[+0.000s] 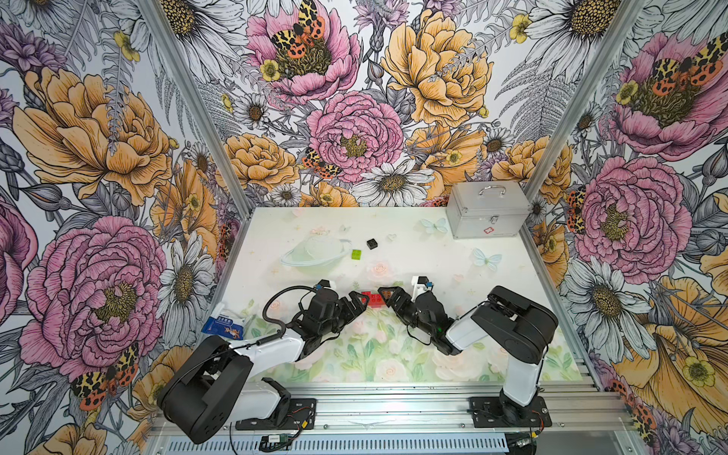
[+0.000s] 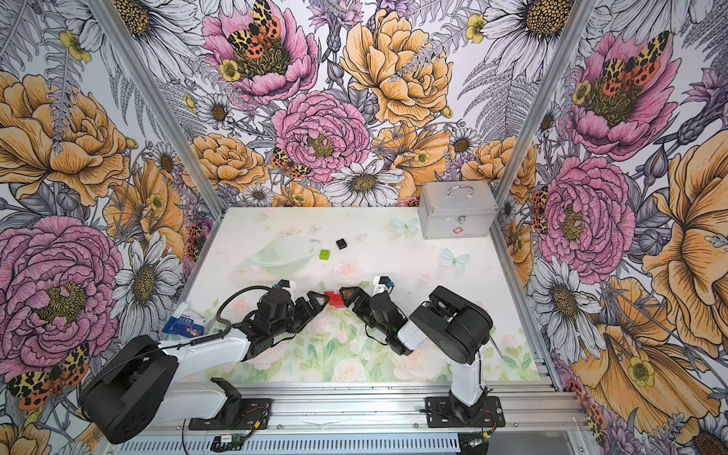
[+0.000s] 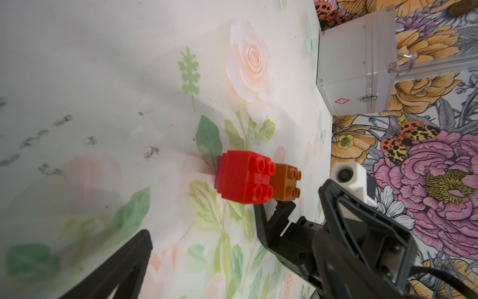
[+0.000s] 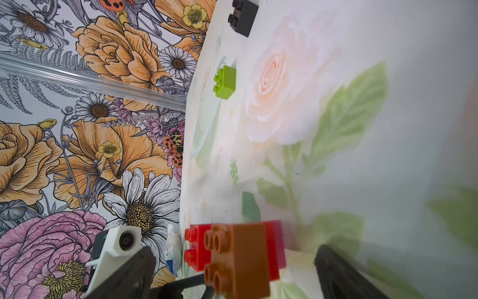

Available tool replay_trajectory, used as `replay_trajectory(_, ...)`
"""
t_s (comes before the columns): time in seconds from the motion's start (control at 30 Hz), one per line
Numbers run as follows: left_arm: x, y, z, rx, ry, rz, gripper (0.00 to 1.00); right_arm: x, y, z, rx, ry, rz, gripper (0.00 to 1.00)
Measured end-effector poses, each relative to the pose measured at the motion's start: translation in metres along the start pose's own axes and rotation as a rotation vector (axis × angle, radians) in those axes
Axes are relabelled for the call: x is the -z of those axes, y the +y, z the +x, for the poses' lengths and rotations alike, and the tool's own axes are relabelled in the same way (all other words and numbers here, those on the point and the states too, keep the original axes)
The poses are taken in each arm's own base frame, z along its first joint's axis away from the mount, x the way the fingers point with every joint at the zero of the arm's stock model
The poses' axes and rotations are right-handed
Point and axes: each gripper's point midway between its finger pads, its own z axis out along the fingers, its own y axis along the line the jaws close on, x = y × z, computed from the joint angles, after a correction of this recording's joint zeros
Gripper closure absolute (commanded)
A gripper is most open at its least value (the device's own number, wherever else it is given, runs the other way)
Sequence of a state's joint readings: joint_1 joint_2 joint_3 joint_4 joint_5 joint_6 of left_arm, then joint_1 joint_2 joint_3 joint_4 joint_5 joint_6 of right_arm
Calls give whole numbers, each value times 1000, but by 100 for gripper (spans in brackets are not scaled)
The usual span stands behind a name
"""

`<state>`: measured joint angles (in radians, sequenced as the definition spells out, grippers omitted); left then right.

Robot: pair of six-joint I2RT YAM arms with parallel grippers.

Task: Assemble the letter v with lego
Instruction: Pick up the lego brick from the center of the board.

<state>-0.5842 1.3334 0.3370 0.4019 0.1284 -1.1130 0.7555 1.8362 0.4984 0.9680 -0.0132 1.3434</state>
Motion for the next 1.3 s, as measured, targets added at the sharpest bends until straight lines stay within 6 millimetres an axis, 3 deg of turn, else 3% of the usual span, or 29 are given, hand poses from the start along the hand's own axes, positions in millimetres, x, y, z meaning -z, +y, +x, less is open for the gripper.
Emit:
replay_trajectory(0.23,-18,-1,4,99,-45,124,2,34,-21,-25,49,-64,155,1)
replay_trajectory(0.37,-28,-4,3,137,-75,183,15,53,-25,-40,85,-106,210,1)
replay_trajectory(0.57,-53,-17,-3,233,-98,310,21,76,-37,-51,119,-145,271,1)
replay_trajectory(0.73,-53,-21,1,241,-121,332,23,90,-45,-56,136,-165,307,1)
replay_trajectory(1.0,-55,-8,1,264,-136,298,45,96,-48,-58,156,-171,326,1)
replay_trajectory(1.2,-55,-12,0,265,-142,311,51,97,-49,-57,177,-164,334,1)
replay_trajectory(1.3,-55,-13,-1,262,-144,314,59,98,-46,-58,190,-165,329,1)
